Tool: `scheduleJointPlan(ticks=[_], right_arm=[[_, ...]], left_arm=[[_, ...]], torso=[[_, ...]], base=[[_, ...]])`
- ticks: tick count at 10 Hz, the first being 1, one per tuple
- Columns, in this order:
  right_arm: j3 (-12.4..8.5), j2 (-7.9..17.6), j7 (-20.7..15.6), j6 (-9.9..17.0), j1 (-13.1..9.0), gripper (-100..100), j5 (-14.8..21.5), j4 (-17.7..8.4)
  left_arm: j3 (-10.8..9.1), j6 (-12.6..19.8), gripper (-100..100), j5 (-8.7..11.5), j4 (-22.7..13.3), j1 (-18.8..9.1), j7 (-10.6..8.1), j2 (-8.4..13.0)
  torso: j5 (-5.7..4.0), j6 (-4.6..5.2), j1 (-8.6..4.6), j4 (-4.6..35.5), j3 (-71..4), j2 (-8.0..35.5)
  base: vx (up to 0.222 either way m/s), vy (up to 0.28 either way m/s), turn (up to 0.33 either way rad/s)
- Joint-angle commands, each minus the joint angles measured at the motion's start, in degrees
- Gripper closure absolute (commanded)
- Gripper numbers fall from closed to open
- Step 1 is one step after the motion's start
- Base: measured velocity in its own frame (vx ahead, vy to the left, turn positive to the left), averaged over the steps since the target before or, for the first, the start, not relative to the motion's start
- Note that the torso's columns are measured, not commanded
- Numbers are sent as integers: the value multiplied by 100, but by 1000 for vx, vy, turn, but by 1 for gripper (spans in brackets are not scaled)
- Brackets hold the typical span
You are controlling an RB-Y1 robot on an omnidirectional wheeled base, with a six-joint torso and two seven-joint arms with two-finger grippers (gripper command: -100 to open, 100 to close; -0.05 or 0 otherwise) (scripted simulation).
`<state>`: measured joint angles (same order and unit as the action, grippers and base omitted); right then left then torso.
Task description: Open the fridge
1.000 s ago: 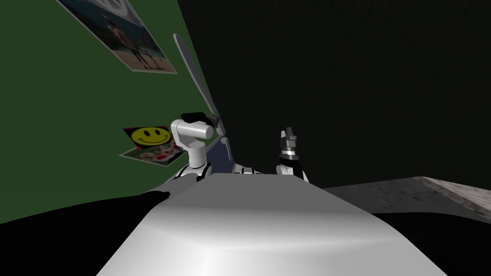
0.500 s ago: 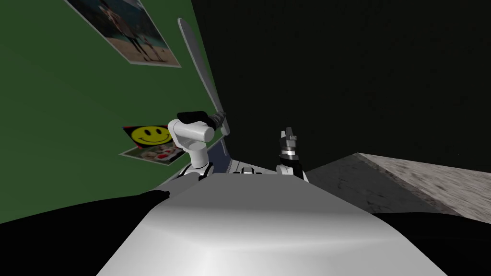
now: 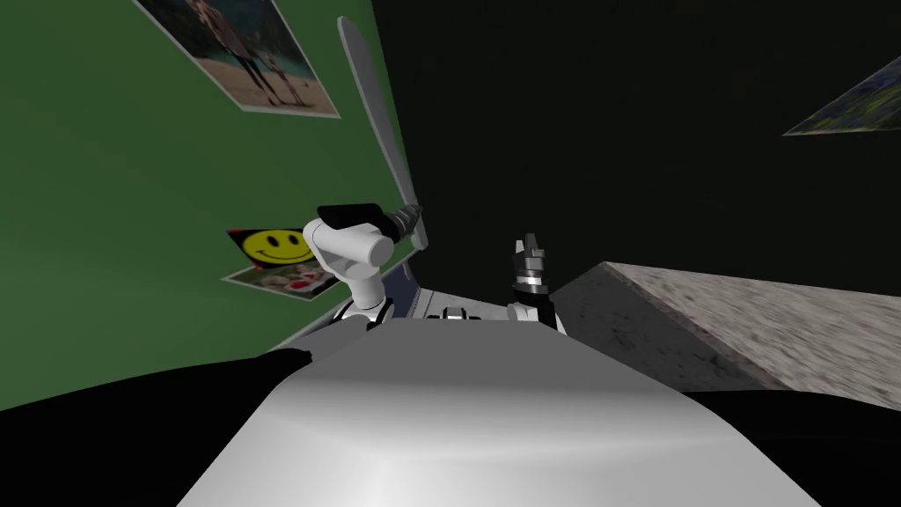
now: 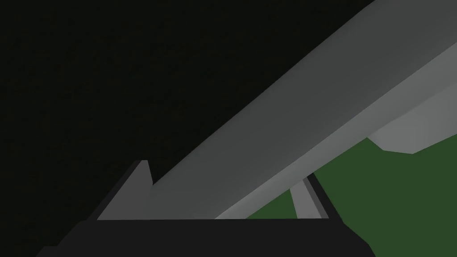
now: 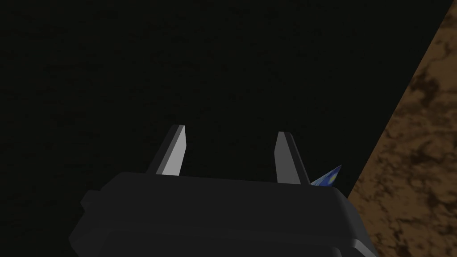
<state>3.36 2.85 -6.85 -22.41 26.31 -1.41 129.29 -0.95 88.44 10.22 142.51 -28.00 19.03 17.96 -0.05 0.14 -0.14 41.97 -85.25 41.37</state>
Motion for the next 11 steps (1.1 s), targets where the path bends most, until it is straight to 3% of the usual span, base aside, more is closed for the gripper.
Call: scheduleJointPlan(ticks=[1,9,10,11], right_arm=[[-1,1,0,0,-1,0,0,0],[0,0,0,1,-4,0,0,-1],[0,0,0,1,-4,0,0,-1],[0,1,0,0,0,0,0,0]], left_arm=[[96,-206,100,229,-215,-123,77,-64],[481,-1029,100,1145,-1076,-617,383,-318],[476,-953,100,1041,-1034,-617,435,-268],[622,-940,100,1277,-948,-619,496,-378]], torso=[[7,8,13,-2,19,28],[23,-5,9,13,63,85],[19,1,1,20,52,77],[13,-30,20,33,24,38]], base=[[-284,-31,-102],[-340,-79,-100],[-167,-28,-60],[-212,1,-98]])
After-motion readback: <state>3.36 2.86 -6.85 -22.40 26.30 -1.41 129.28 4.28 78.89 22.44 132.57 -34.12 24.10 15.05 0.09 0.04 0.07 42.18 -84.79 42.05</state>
